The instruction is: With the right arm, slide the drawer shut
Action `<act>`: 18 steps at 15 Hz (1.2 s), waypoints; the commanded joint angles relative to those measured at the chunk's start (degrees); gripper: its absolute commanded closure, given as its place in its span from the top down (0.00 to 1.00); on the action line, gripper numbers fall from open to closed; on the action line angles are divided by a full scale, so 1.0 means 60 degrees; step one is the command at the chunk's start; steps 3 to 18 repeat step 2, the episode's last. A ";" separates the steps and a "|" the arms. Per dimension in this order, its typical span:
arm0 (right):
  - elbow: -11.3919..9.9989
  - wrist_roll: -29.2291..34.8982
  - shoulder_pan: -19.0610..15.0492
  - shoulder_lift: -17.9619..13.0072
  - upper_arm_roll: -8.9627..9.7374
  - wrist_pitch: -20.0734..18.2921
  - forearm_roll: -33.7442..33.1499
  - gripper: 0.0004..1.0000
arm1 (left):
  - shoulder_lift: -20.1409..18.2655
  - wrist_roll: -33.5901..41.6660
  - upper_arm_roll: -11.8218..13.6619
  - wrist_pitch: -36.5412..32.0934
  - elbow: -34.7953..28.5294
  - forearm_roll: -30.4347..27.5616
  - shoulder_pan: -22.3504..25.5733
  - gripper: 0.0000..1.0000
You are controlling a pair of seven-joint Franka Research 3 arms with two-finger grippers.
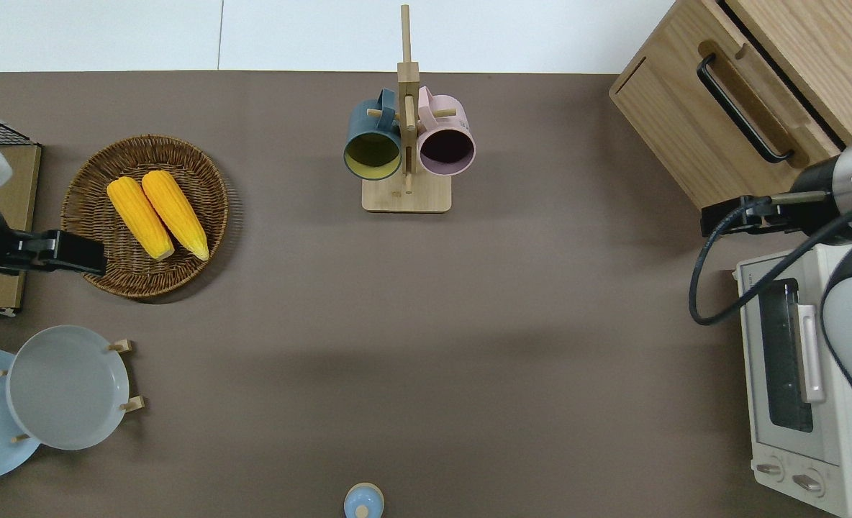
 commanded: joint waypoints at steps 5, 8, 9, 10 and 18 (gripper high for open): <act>0.0338 -0.0169 -0.0021 0.0190 0.0060 -0.0255 -0.0115 0.99 | 0.0109 0.0093 -0.0067 -0.0188 0.0234 0.0164 0.0051 0.99; 0.0338 -0.0169 -0.0021 0.0190 0.0060 -0.0255 -0.0115 0.99 | 0.0109 0.0093 -0.0067 -0.0188 0.0234 0.0164 0.0051 0.99; 0.0338 -0.0169 -0.0021 0.0190 0.0060 -0.0255 -0.0115 0.99 | 0.0109 0.0093 -0.0067 -0.0188 0.0234 0.0164 0.0051 0.99; 0.0338 -0.0169 -0.0021 0.0190 0.0060 -0.0255 -0.0115 0.99 | 0.0109 0.0093 -0.0067 -0.0188 0.0234 0.0164 0.0051 0.99; 0.0338 -0.0169 -0.0021 0.0190 0.0060 -0.0255 -0.0115 0.99 | 0.0109 0.0093 -0.0067 -0.0188 0.0234 0.0164 0.0051 0.99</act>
